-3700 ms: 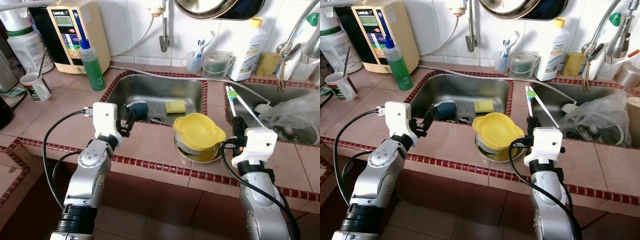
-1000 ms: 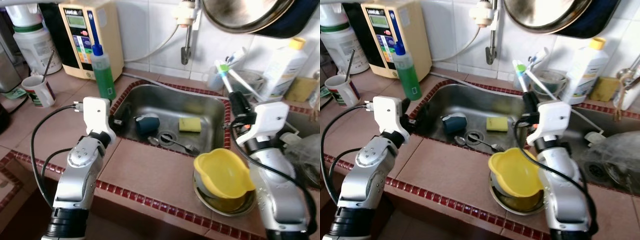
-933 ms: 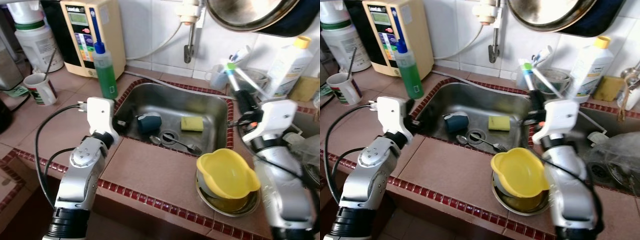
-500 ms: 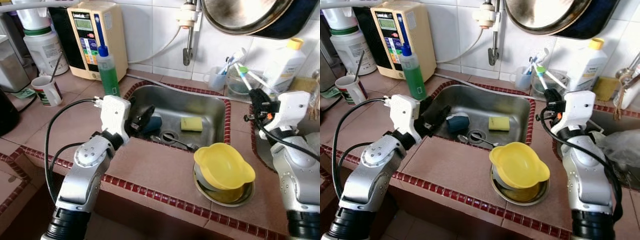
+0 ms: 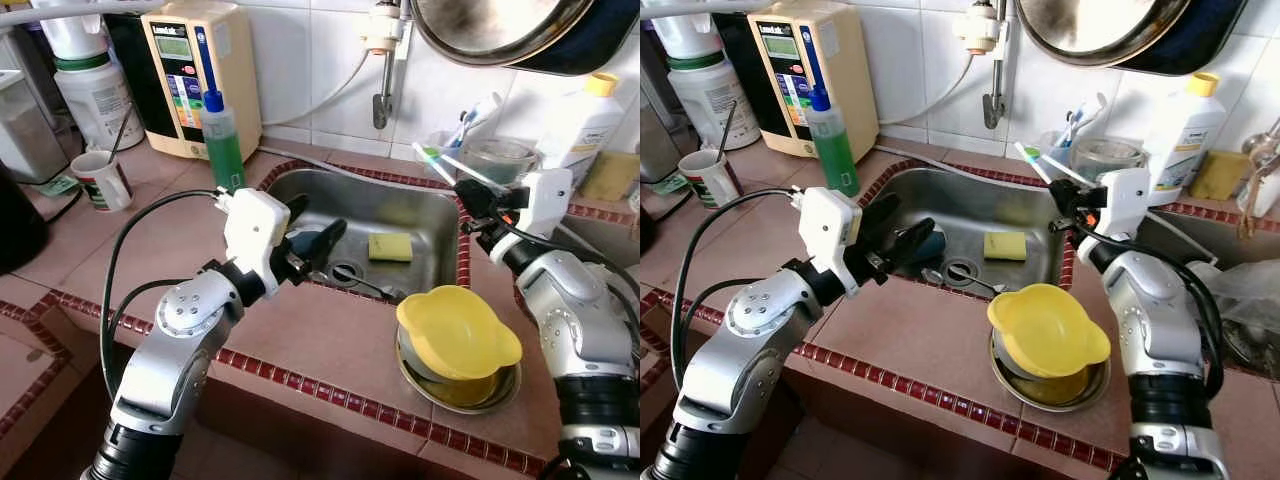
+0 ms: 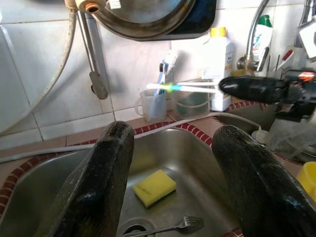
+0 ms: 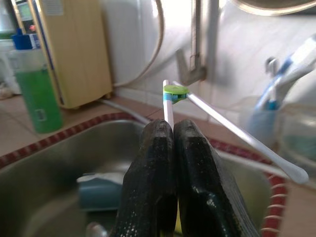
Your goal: Kitchen organization
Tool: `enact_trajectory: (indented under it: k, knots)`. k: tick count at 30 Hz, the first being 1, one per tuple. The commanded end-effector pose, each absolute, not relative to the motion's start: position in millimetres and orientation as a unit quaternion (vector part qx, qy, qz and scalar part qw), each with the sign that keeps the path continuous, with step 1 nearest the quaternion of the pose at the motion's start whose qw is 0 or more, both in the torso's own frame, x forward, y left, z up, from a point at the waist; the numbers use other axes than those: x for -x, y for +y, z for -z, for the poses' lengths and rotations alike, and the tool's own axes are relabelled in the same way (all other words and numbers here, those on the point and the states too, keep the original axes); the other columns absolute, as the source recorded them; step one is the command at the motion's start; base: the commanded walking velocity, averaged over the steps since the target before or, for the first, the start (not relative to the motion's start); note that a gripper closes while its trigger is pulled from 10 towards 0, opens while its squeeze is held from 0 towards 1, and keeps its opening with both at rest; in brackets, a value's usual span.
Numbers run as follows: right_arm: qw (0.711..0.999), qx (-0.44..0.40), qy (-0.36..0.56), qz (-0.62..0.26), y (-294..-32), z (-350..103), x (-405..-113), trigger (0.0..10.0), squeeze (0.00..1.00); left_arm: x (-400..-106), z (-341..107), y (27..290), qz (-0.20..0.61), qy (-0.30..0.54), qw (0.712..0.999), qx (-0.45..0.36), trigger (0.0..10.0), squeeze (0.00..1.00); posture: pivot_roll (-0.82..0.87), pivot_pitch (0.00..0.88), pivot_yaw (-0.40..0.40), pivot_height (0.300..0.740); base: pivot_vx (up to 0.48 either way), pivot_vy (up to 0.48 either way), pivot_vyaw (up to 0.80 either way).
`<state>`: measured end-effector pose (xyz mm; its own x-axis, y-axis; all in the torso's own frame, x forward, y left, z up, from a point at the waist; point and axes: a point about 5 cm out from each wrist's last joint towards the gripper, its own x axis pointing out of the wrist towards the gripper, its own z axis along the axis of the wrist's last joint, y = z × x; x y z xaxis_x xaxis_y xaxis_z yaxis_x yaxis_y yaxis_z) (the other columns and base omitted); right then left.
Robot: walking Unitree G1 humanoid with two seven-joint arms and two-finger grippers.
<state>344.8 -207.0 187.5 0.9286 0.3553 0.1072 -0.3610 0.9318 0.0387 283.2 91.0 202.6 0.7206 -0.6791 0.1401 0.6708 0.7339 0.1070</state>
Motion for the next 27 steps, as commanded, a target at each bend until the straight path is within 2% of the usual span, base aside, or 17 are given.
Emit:
enact_trajectory:
  k: [1, 13, 27]
  knots:
    - [0.976, -0.065, -0.045, -0.202, -200.4, -190.1, -349.7, 10.0, 0.00, -277.9, -204.0, 87.3, 0.377, -0.084, 0.922, -0.027, 10.0, 0.00, 0.00, 0.006, 0.055, 0.740, 0.000, 0.000, 0.00]
    - [0.946, -0.181, 0.001, -0.270, -174.3, -181.6, -348.4, 10.0, 0.00, -270.4, -206.2, 82.2, 0.381, -0.082, 0.921, -0.018, 10.0, 0.00, 0.02, 0.028, 0.043, 0.740, 0.000, 0.000, 0.00]
    - [0.945, -0.205, 0.033, -0.252, -182.4, -170.2, -340.5, 10.0, 0.00, -268.9, -210.3, 80.6, 0.382, -0.084, 0.920, -0.009, 10.0, 0.00, 0.01, 0.036, 0.046, 0.740, 0.000, 0.000, 0.00]
